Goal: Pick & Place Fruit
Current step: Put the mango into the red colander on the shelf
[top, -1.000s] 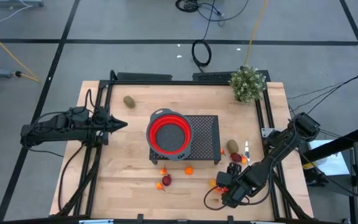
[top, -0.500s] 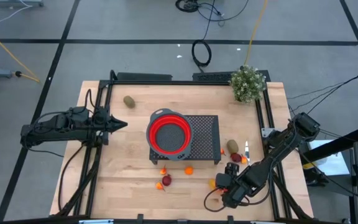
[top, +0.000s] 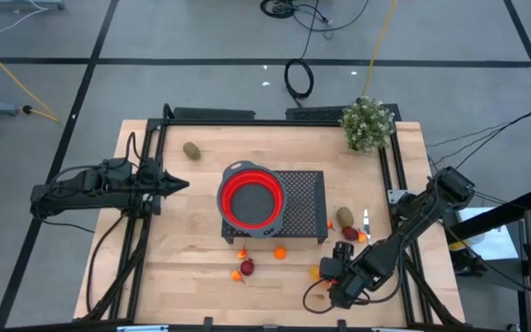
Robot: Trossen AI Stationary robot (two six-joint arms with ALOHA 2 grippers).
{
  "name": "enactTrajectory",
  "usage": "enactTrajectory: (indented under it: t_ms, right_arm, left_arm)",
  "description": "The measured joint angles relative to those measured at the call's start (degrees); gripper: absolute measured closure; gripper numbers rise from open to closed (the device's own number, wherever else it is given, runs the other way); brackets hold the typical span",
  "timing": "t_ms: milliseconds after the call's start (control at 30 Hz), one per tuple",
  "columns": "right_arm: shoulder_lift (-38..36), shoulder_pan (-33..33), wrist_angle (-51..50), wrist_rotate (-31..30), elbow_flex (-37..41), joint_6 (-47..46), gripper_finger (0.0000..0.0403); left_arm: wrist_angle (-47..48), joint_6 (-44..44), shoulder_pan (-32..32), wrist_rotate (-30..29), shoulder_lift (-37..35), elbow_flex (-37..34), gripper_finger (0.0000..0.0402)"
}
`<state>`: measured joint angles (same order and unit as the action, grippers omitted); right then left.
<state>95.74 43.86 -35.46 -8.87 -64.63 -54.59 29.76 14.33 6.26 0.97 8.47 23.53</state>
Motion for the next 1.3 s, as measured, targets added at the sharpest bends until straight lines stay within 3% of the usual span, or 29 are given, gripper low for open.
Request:
enactTrajectory:
  t_ms: [367,767,1100,1300]
  right_arm:
    - [0.0,0.0,8.4,1.6,8.8,-2.2,0.0025]
    - [0.0,0.0,9.1,1.7,10.3,-0.2,0.0032]
    - [0.0,0.0,8.7,1.6,10.4,-1.1,0.0112]
    - [0.0,0.0,8.8,1.6,10.4,-6.2,0.0167]
  left_arm:
    - [0.0,0.0,0.0,0.0,0.0,0.0,0.0394]
    - [0.0,-0.1,0.0,0.0,0.0,0.0,0.0394]
    - [0.0,-0.1,0.0,0.0,0.0,0.0,0.0394]
    - [0.0,-0.1,0.0,0.0,0.0,0.0,0.0394]
